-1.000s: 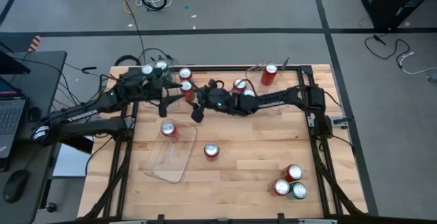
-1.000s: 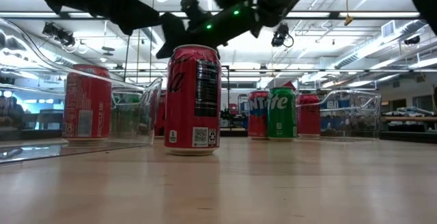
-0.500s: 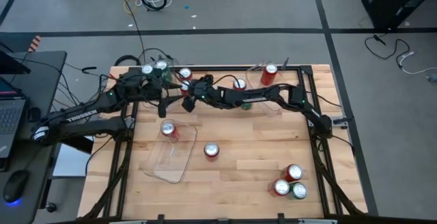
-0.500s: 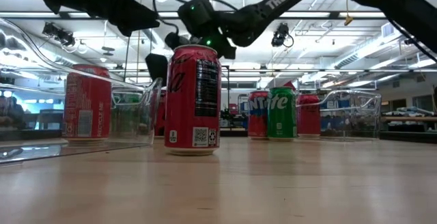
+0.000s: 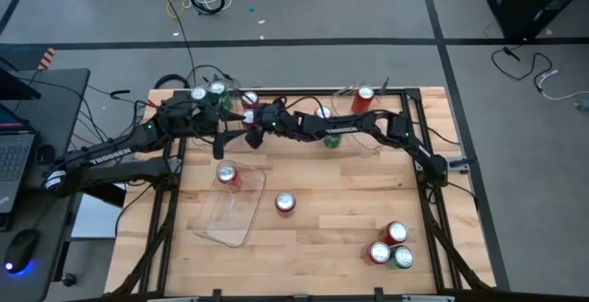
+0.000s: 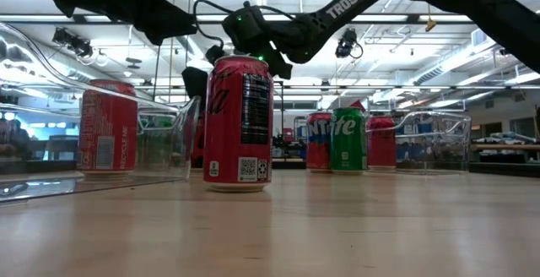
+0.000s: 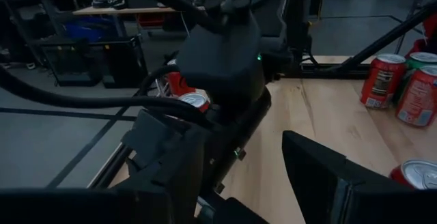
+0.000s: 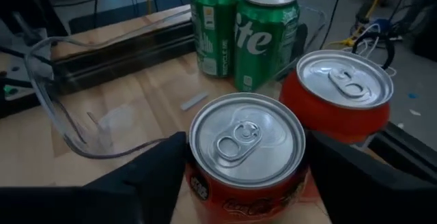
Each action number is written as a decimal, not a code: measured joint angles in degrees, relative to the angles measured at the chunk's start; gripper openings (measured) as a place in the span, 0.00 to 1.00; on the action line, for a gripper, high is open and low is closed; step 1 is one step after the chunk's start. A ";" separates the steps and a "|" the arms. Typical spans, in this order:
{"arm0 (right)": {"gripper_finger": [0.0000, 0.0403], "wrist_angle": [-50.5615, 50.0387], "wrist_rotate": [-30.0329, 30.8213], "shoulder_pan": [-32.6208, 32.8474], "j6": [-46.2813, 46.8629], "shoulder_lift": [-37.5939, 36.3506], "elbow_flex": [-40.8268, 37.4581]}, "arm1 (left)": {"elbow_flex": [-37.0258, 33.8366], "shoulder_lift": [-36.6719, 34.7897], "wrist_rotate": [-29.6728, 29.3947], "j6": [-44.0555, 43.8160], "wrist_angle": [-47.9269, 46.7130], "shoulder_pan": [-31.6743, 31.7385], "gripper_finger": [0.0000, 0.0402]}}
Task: Sort soda cans
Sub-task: Put the top red and black soda can into the top right transparent bin, then put the top left red soda can into the bottom transparent bin
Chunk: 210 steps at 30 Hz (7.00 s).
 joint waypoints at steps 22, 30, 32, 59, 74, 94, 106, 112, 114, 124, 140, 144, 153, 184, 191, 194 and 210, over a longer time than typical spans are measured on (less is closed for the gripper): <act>0.52 -16.33 -1.27 1.63 -7.56 -14.53 -0.81 | 0.00 -0.20 0.39 -0.13 0.33 0.00 0.51; 0.52 -29.09 4.80 1.20 -11.08 -27.76 -4.52 | 0.02 -0.74 0.39 -0.09 0.75 0.00 0.51; 0.52 -31.28 6.11 0.69 -11.08 -31.93 -6.58 | 0.02 -1.21 0.39 -0.07 0.38 0.00 0.51; 0.52 -0.66 27.94 -4.75 6.46 -63.68 -61.54 | 0.02 -3.15 0.35 -0.43 0.67 0.00 0.51; 0.52 8.52 26.47 -9.88 8.72 -52.14 -64.51 | 0.02 -3.15 0.07 -0.48 -0.29 0.00 0.51; 0.67 15.00 23.30 -12.70 6.42 -48.25 -64.53 | 0.02 -3.15 0.07 -0.52 -1.15 0.00 0.51; 0.68 15.21 23.43 -9.58 0.59 -58.33 -64.51 | 0.57 -2.34 -4.67 -4.85 -0.80 0.02 0.50; 0.68 15.30 23.43 -7.18 -2.11 -61.92 -64.51 | 9.76 3.96 -8.27 -3.26 -12.92 0.22 0.42; 0.68 15.26 23.43 -6.49 -2.51 -62.74 -64.51 | 14.03 7.41 -9.30 -3.11 -17.08 0.37 0.40; 0.68 15.18 23.43 -3.76 -3.81 -63.60 -64.49 | 37.01 28.83 -11.25 2.21 -40.10 4.94 0.40; 0.68 14.36 22.54 -2.05 -3.94 -63.58 -64.47 | 49.96 46.74 -18.26 6.93 -56.80 6.19 0.40; 0.68 13.73 22.49 -2.00 -3.94 -63.56 -64.47 | 49.99 46.88 -22.71 7.38 -56.22 6.19 0.40; 0.68 13.72 21.52 -2.00 -3.78 -63.56 -64.47 | 49.99 46.88 -23.98 7.13 -56.53 6.03 0.57; 0.68 13.87 19.04 -2.02 -3.52 -63.56 -64.47 | 50.01 56.98 -17.86 7.52 -53.09 16.33 0.77; 0.68 13.86 18.87 -2.02 -3.52 -63.56 -64.47 | 50.01 57.99 -17.31 7.69 -51.88 16.33 0.77; 0.68 13.85 17.54 -2.02 -3.52 -63.56 -64.47 | 50.04 59.05 -17.26 7.72 -51.60 16.35 0.77; 0.68 12.60 17.27 -2.00 -3.52 -63.54 -64.45 | 52.69 60.06 -17.42 9.72 -53.59 16.20 0.58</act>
